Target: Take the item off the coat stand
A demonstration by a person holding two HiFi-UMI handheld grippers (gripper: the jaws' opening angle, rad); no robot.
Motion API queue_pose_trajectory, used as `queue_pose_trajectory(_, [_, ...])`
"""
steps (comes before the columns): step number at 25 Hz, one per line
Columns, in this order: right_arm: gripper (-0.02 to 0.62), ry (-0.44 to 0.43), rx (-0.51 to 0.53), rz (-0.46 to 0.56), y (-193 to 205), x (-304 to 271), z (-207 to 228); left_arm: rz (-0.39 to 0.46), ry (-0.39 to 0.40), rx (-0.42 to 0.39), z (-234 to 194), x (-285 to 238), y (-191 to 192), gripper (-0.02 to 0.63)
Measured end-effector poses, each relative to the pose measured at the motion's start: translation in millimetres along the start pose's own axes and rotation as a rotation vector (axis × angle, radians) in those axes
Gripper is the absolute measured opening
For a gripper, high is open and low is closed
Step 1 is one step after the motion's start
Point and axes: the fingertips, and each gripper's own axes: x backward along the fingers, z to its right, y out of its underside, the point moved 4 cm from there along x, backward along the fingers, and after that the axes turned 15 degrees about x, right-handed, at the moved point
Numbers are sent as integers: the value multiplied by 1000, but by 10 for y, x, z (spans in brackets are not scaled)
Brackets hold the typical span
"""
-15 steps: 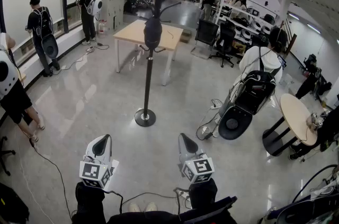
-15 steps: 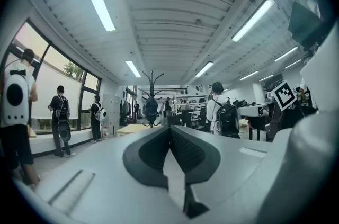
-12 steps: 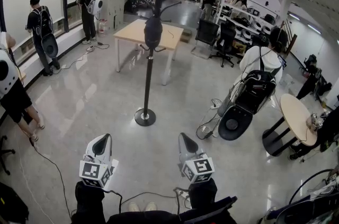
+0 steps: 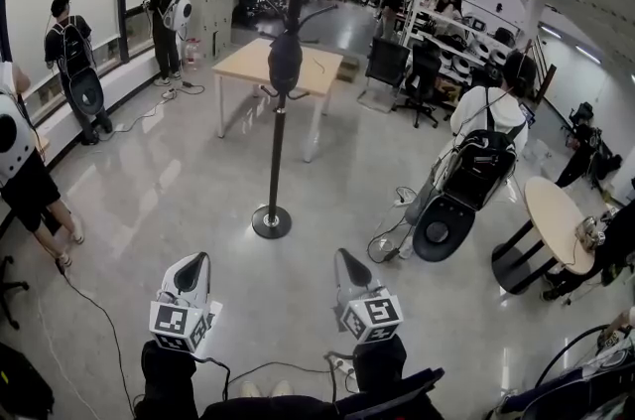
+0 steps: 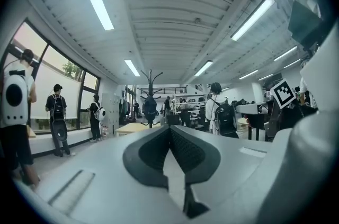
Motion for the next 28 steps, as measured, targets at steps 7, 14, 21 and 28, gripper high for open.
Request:
queue_pose_trajectory(7, [2,-41,12,3,178,56,-3,5,-5,-9,64,-15,189,3])
queue_pose_trajectory(14, [2,-53,-2,-2,203,169,44,12,-28,-18,196,65,167,3])
queue_pose_trajectory(21, [2,-69,-14,13,171,54,157,1,-30,-22,249,-107,120,3])
queue_pose_trajectory(28, [2,-73,-12,22,212,-245,230,12,-33,-22,59,-358,128,3])
